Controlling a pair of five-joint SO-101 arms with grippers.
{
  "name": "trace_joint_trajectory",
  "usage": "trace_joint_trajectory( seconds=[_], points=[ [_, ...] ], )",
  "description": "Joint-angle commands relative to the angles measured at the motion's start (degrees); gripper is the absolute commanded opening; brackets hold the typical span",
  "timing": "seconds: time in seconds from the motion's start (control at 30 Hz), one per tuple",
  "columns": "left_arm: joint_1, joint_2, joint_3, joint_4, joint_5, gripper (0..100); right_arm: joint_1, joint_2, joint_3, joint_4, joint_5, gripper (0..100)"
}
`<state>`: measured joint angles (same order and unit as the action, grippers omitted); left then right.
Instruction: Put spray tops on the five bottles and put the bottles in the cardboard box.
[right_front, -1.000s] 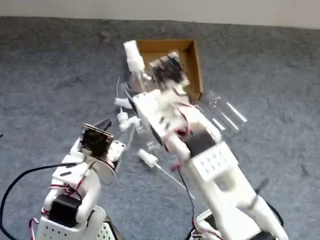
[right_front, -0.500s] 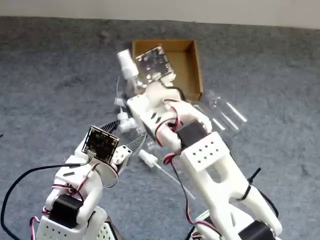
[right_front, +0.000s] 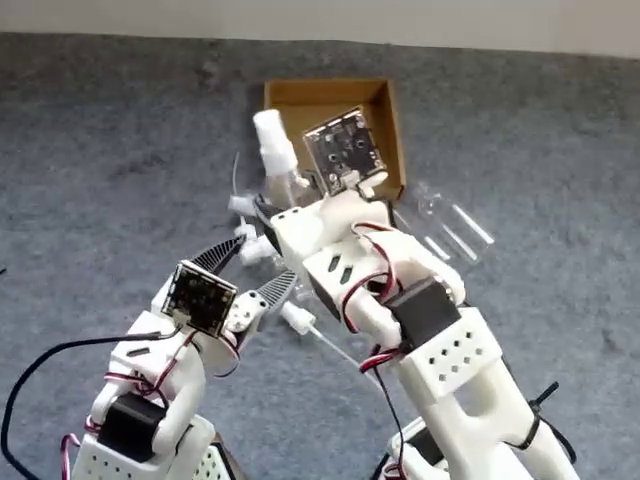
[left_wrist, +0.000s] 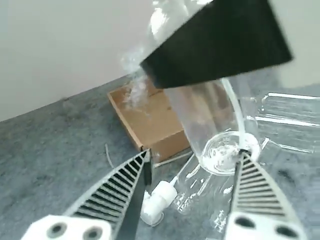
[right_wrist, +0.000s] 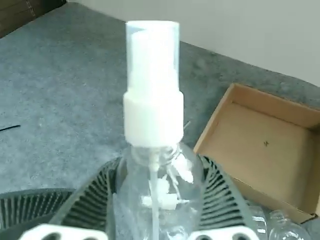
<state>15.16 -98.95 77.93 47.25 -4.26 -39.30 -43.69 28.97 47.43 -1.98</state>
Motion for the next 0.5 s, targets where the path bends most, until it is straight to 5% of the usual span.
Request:
trace_joint_trajectory(
  seconds=[0.0,0.47],
  points=[
    [-2.9,0.1,0.7,-4.6,-0.5,19,-0.7,-2.2,-0.8,1.5,-0.8,0.3],
    [-3.0,-0.4,0.8,-4.4,-0.5,19,8.5,0.5,-1.4,-3.4,4.0,0.3]
  ],
)
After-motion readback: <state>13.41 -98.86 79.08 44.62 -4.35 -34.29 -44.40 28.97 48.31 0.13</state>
